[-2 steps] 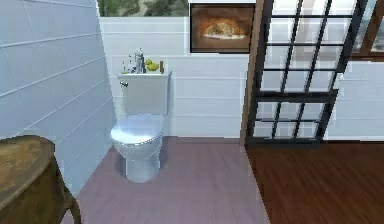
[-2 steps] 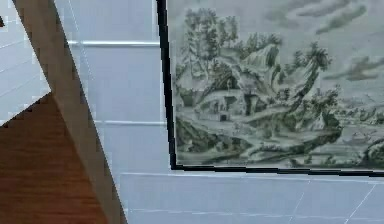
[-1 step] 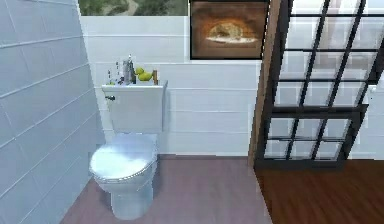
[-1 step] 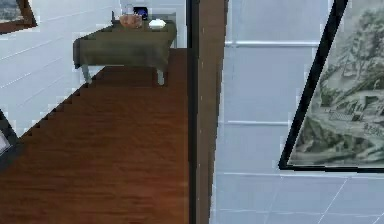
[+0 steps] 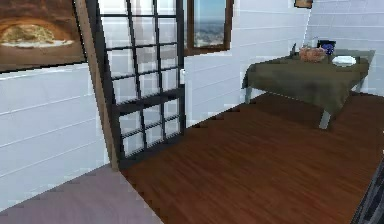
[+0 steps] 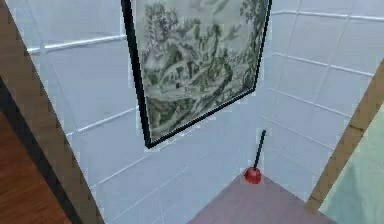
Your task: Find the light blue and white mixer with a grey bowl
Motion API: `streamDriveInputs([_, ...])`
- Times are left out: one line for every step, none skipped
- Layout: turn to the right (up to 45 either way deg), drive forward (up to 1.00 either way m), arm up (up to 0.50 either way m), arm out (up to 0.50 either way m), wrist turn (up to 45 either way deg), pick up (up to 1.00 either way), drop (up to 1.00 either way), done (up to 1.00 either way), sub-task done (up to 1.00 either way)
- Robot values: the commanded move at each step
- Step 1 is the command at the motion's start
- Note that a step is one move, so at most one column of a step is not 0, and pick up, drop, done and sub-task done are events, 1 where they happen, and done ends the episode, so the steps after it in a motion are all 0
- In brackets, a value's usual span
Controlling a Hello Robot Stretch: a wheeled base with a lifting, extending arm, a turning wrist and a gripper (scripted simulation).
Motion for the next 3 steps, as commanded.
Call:
streamDriveInputs([0.0,0.65,0.00,0.00,0.0,0.00,0.00,0.00,0.00])
streamDriveInputs([42.0,0.00,0.00,0.00,0.0,0.00,0.00,0.00,0.00])
streamDriveInputs([0.0,0.75,0.00,0.00,0.0,0.00,0.00,0.00,0.00])
